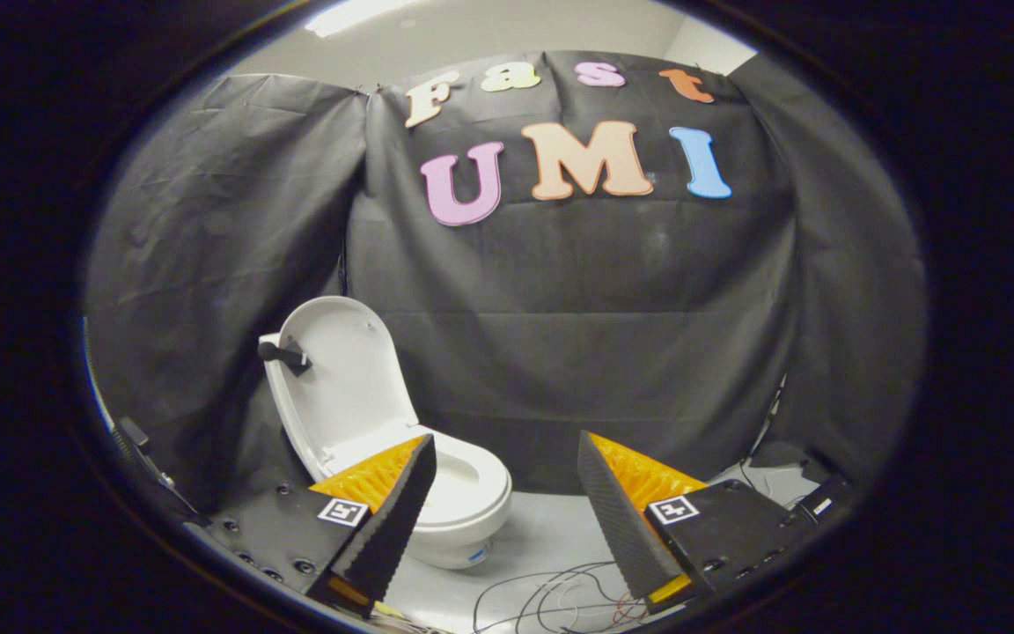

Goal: Open the toilet lid.

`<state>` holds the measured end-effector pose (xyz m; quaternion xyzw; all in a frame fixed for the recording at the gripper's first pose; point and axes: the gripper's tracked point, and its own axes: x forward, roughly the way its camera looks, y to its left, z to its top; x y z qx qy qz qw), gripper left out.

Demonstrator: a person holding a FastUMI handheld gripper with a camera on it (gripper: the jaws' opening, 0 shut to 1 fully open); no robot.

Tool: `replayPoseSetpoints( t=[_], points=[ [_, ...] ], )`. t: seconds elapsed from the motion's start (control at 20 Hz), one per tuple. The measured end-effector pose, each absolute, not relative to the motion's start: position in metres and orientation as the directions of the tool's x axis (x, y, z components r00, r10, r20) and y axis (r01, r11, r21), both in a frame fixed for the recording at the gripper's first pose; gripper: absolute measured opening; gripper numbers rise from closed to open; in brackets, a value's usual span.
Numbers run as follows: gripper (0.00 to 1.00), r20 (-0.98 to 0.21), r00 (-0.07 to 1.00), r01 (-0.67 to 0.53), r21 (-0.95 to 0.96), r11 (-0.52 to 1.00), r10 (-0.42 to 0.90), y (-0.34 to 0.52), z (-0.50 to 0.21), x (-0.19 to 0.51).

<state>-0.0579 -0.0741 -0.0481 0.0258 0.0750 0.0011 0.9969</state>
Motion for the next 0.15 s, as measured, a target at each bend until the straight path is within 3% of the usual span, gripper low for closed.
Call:
replayPoseSetpoints(
  t=[0.15],
  points=[
    [0.99, -0.126, 0.992, 0.016, 0.094, 0.995, -0.004, -0.0792, -0.0443, -0.0624]
  ],
)
